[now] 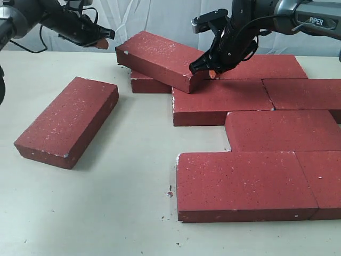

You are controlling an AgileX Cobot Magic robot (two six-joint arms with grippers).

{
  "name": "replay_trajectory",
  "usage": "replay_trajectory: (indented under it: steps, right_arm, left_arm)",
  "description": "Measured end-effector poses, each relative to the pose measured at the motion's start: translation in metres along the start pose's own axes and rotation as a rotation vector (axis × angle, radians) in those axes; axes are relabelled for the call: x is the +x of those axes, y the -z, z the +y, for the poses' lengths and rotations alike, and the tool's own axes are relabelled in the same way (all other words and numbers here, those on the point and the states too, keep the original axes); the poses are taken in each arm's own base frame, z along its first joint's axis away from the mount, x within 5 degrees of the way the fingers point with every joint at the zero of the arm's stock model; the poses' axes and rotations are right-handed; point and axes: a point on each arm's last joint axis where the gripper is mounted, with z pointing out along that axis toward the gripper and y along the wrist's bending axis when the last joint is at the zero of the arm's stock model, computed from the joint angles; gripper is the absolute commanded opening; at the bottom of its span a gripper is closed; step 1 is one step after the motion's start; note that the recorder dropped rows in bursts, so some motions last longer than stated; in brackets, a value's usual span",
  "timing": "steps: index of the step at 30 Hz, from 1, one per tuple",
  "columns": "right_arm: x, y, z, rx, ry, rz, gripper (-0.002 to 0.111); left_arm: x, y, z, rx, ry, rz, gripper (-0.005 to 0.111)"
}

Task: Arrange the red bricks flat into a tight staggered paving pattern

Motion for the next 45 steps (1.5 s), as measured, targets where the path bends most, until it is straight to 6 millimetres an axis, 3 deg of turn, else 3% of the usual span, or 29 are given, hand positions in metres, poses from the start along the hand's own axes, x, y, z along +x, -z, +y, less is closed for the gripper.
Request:
replay_trajectory:
  steps: [9,18,22,23,25,28,31,36,45]
  right_arm:
    - [-0.001,0.000,0.000,-0.001,-0.003,-0.012,-0.001]
    - [-0.008,0.001,0.002,-0.028,-0.037,-0.078,-0.001]
    - [-0.011,0.009,0.002,-0.030,-0.030,-0.106,-0.001]
    - [-0.015,0.023,0.002,-0.028,-0.029,-0.125,-0.001]
    - [-0.018,0.046,0.001,-0.020,-0.019,-0.141,-0.001]
    - [-0.019,0.077,0.003,-0.018,-0.002,-0.141,-0.001]
    - [-0.013,0.091,0.012,-0.022,0.018,-0.133,-0.001]
    - [0.010,0.099,0.018,-0.030,0.022,-0.106,-0.001]
    - [0.029,0.113,0.039,-0.051,0.056,-0.113,-0.001]
  left_arm:
    - [0.000,-0.018,-0.030,0.054,-0.044,-0.039,0.000]
    - [0.003,-0.014,-0.034,0.060,-0.106,0.032,0.000]
    - [-0.018,0.031,-0.049,0.056,-0.201,0.079,0.000]
    - [-0.026,0.051,-0.057,0.064,-0.225,0.087,0.000]
    - [-0.031,0.071,-0.065,0.079,-0.248,0.121,0.000]
    - [-0.034,0.084,-0.071,0.087,-0.257,0.141,0.000]
    - [-0.035,0.097,-0.076,0.087,-0.234,0.153,0.000]
    - [-0.021,0.122,-0.102,0.074,-0.267,0.239,0.000]
    - [0.021,0.162,-0.114,0.053,-0.250,0.280,0.000]
